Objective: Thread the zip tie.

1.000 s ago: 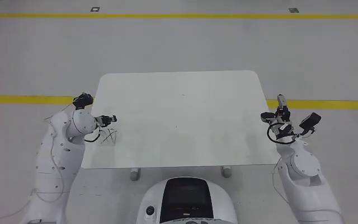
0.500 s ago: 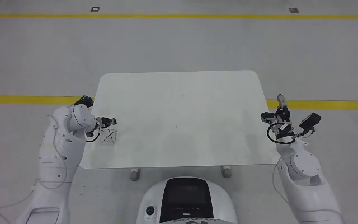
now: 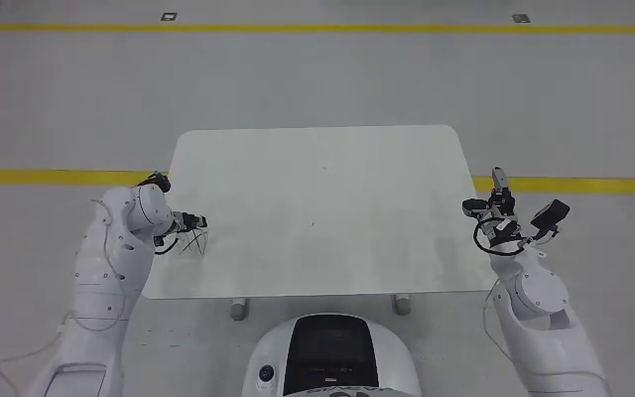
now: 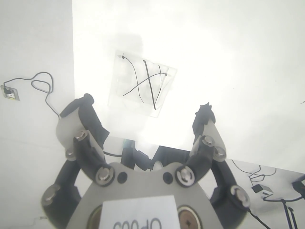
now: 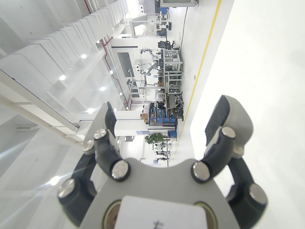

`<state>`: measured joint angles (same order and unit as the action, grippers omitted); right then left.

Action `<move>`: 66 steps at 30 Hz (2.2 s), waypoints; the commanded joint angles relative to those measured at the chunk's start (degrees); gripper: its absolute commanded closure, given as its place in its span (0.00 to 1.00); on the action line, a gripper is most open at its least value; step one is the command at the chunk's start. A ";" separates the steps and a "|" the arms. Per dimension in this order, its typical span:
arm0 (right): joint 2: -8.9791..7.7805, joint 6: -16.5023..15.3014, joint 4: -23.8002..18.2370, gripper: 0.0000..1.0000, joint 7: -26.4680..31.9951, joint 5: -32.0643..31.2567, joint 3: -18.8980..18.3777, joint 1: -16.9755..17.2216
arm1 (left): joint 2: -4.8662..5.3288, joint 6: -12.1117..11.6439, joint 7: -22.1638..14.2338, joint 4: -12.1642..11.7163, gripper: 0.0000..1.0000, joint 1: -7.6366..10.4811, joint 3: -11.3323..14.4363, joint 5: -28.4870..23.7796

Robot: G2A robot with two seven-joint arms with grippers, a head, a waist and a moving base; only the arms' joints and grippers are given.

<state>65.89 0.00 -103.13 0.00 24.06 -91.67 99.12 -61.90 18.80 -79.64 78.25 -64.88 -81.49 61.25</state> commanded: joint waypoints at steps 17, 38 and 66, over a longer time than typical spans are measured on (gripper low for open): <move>0.00 0.00 0.00 0.00 0.00 0.00 0.00 0.00 | 0.41 -3.43 0.56 -5.71 0.00 2.91 1.52 0.03; 0.00 0.00 0.00 0.00 0.00 0.00 0.00 0.00 | 0.87 -4.44 3.88 -4.38 0.00 0.62 0.72 -3.85; 0.00 0.00 0.00 0.00 0.00 0.00 0.00 0.00 | 1.32 -2.73 8.15 -6.65 0.75 1.00 1.78 -6.21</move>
<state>65.89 0.00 -103.13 0.00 24.06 -91.67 99.12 -60.54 16.04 -71.53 72.20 -64.13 -79.95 55.23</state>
